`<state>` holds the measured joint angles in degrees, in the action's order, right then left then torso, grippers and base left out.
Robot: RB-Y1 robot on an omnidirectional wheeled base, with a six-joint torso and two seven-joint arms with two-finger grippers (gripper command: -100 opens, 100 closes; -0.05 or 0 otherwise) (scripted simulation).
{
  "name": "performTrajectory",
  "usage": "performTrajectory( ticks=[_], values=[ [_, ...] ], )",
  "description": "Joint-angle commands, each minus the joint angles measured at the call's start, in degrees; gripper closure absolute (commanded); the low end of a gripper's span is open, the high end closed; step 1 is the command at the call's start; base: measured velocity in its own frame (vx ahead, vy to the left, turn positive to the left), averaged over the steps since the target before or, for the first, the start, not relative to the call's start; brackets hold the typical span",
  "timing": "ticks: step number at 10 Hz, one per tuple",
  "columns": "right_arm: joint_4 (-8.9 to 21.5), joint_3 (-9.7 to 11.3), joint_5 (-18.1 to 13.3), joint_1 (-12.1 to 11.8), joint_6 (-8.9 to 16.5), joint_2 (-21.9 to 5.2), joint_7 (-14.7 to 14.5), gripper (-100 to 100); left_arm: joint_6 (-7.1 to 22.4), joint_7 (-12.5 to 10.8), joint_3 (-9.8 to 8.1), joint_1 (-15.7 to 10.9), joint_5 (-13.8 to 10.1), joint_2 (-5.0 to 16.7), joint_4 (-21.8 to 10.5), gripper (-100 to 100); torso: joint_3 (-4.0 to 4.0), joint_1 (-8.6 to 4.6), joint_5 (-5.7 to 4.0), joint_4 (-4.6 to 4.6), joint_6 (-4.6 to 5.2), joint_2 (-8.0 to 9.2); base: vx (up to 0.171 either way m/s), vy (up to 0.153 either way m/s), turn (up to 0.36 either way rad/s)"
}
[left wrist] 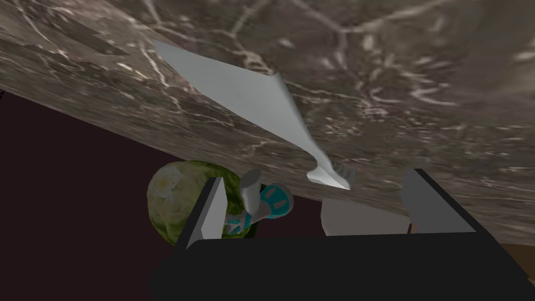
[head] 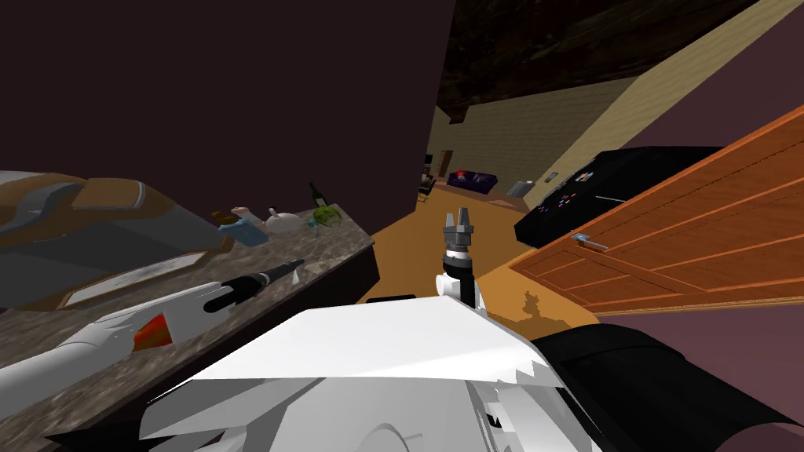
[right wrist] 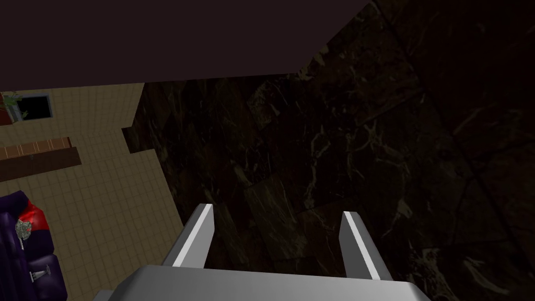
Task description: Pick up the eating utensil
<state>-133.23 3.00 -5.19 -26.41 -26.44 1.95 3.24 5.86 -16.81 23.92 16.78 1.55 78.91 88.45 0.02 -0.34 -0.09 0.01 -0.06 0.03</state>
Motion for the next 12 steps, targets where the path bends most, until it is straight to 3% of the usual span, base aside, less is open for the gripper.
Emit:
performTrajectory(
  ticks=[1, 2, 3, 4, 7, 9, 10, 12],
  values=[
    [0.0, 0.0, 0.0, 0.0, 0.0, 0.0, 0.0, 0, 1.35, -0.42, 1.18, 0.75, 0.23, 1.83, -1.76, -100, 0.0, 0.0, 0.0, 0.0, 0.0, 0.0, 0.02, -0.077, -0.164],
    [0.0, 0.0, 0.0, 0.0, 0.0, 0.0, 0.0, 0, 0.38, -0.25, 0.39, 0.78, 0.2, 1.1, -1.39, -100, 0.0, 0.01, 0.01, 0.0, 0.01, 0.0, 0.008, -0.032, -0.026],
    [0.0, -0.01, 0.0, 0.0, 0.0, 0.0, 0.0, 0, 0.39, -0.3, 0.46, 0.83, 0.22, 1.2, -1.61, 0, 0.02, 0.15, 0.04, 0.01, -0.02, 0.04, 0.002, -0.006, 0.006],
    [0.0, -0.01, 0.0, 0.0, 0.0, -0.01, 0.0, 0, 0.19, -0.12, 0.49, 0.52, -0.05, 0.14, -3.47, -100, 0.04, 0.25, 0.07, 0.02, -0.02, 0.07, -0.016, 0.0, -0.207],
    [0.0, -0.01, 0.0, 0.0, 0.0, -0.01, 0.0, 0, -0.22, 0.23, 0.56, -0.09, -0.6, -1.96, -7.25, -100, 0.12, 0.38, 0.1, 0.05, -0.01, 0.21, -0.037, 0.019, -0.185],
    [0.0, -0.01, 0.0, 0.0, 0.0, -0.01, 0.0, 0, -0.01, 0.28, 0.67, -0.26, -0.59, -2.13, -7.25, -100, 0.09, 0.48, 0.16, 0.03, 0.01, 0.17, -0.023, 0.014, -0.077],
    [0.0, -0.01, 0.0, 0.0, 0.0, -0.01, 0.0, 0, -0.05, 0.3, 0.67, -0.27, -0.6, -2.17, -7.36, 100, 0.05, 0.49, 0.17, 0.01, -0.01, 0.09, -0.004, 0.002, 0.014],
    [0.0, -0.01, 0.0, 0.0, 0.0, -0.01, 0.0, 0, 0.03, 0.24, 0.66, -0.24, -0.64, -2.17, -7.41, 100, -0.01, 0.42, 0.16, -0.01, 0.06, 0.0, 0.0, 0.0, 0.0]
  ],
)
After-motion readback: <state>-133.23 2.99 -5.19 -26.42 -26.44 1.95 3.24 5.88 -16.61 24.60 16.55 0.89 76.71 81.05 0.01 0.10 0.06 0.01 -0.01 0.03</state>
